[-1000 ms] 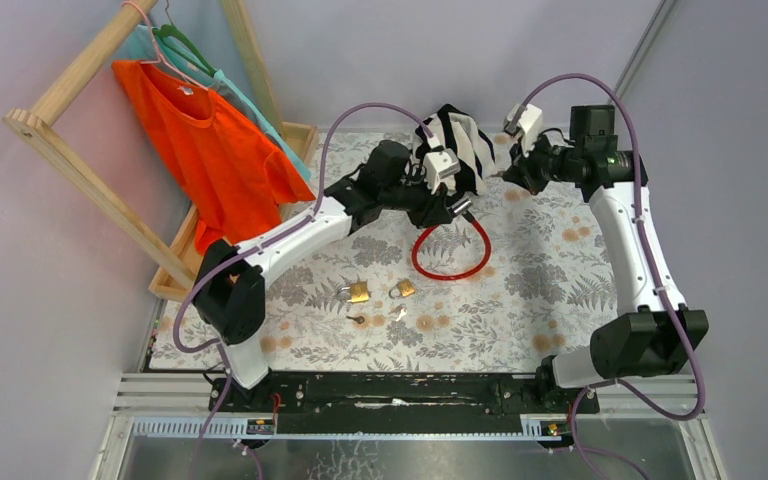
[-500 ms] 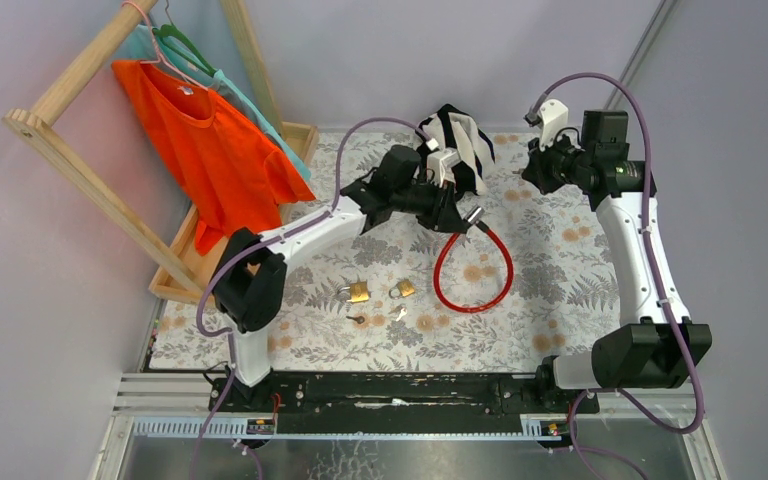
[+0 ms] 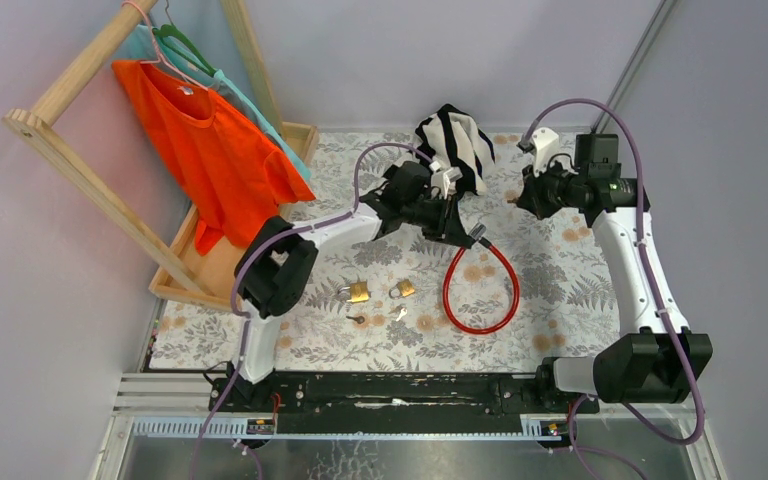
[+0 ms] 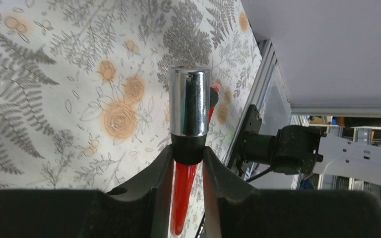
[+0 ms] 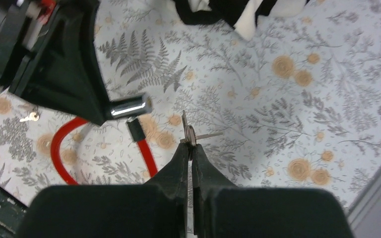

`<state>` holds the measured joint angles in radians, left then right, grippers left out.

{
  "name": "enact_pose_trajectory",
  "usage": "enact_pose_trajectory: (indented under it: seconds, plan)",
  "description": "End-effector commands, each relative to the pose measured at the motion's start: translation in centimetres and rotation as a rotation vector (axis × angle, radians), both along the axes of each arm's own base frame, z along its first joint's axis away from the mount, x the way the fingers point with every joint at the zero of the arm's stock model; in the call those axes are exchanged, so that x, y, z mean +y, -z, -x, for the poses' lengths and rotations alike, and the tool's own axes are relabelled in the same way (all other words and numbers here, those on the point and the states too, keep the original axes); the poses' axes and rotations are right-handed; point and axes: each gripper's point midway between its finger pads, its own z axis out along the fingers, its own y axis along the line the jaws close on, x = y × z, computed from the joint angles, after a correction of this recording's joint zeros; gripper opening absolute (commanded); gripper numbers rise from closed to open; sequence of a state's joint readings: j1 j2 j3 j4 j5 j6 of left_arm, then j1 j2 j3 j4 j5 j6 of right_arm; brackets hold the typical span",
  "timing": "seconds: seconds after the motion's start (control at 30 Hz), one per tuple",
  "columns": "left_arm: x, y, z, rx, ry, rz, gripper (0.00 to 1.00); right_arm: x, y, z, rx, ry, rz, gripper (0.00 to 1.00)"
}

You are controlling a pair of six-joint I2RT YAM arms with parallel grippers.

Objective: Lock with the key
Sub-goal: Place the lock at the center of the board.

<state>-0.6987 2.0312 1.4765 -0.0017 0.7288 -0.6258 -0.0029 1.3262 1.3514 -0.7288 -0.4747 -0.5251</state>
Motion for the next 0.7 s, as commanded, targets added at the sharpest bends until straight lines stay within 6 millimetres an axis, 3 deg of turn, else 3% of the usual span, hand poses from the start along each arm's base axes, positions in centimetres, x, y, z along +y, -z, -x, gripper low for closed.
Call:
enact_pose_trajectory:
  seconds: [0.0, 0.33, 0.67]
  plan:
    - [-0.5, -2.0, -3.2, -0.028, -0.013, 0.082, 0.0, 0.7, 0.4, 1.4, -0.003, -0.053, -0.017, 0.0]
    - [3.2, 3.4, -10.5, 0.026, -0.143, 0.018, 0.02, 1.8, 2.1, 2.6, 0.056, -0.106, -0.063, 0.0]
    - [5.0, 8.0, -12.5, 0.046, -0.145, -0.059, 0.31, 4.1, 5.3, 4.8, 0.122, -0.217, -0.089, 0.0]
